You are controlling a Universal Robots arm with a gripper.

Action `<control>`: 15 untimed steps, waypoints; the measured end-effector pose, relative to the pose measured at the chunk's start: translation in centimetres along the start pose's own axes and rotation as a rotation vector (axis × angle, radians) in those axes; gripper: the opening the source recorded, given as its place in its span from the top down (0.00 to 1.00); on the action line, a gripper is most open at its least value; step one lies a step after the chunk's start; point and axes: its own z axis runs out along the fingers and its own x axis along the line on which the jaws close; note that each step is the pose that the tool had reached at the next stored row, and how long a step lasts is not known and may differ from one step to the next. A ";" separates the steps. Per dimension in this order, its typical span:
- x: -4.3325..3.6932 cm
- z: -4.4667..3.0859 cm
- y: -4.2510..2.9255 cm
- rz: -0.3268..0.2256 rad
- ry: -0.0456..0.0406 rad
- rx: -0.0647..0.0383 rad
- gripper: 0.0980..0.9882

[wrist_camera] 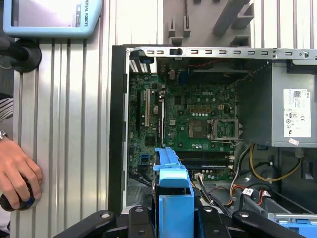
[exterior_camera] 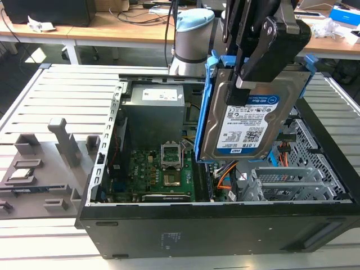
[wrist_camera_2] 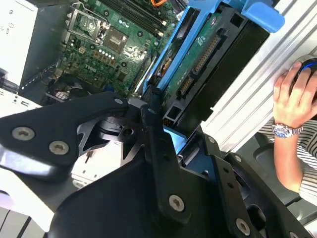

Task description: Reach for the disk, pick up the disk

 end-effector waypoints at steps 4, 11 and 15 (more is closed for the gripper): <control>1.18 0.04 0.01 0.000 -0.0086 0.000 0.70; 1.47 0.05 -0.09 -0.003 -0.0749 0.001 0.70; 1.49 0.01 -1.60 -0.002 -0.0567 -0.001 0.70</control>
